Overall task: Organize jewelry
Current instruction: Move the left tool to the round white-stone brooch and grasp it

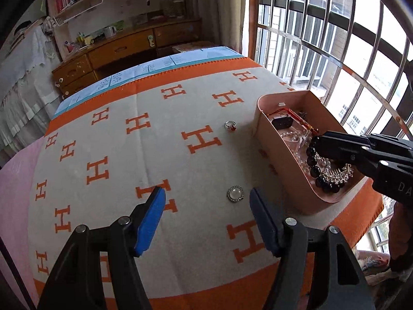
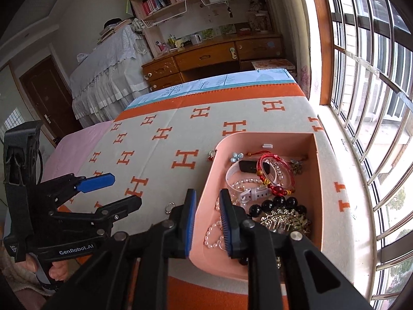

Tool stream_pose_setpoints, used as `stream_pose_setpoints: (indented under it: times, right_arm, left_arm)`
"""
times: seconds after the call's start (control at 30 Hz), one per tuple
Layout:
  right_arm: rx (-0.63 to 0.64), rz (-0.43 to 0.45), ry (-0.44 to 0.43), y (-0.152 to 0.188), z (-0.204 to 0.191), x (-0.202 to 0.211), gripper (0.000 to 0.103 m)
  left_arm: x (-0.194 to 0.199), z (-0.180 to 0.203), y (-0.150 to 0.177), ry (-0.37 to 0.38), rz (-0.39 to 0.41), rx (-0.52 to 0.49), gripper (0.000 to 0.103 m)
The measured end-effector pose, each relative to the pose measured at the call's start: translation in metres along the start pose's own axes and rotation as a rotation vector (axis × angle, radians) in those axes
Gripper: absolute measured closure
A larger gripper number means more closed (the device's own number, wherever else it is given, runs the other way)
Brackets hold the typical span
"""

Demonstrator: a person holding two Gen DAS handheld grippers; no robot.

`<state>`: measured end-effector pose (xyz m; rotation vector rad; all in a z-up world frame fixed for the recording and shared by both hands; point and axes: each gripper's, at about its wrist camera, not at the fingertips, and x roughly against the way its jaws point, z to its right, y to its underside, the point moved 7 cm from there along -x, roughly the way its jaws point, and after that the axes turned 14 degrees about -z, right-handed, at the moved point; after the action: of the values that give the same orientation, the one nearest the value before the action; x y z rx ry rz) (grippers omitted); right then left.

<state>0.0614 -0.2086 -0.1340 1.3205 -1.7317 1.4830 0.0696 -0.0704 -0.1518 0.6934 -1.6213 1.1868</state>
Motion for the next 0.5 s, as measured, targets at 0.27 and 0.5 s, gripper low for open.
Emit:
stream_pose_setpoints:
  times: [0.27,0.5]
  right_arm:
    - [0.048,-0.035,0.006,0.005,-0.01,-0.013,0.084]
    - [0.056,-0.031,0.025,0.006,-0.01,-0.018,0.084]
  left_arm:
    - [-0.032,0.006,0.005,0.064,-0.026,-0.182,0.037]
    - [-0.048,0.014,-0.006,0.13,-0.051,-0.336,0.049]
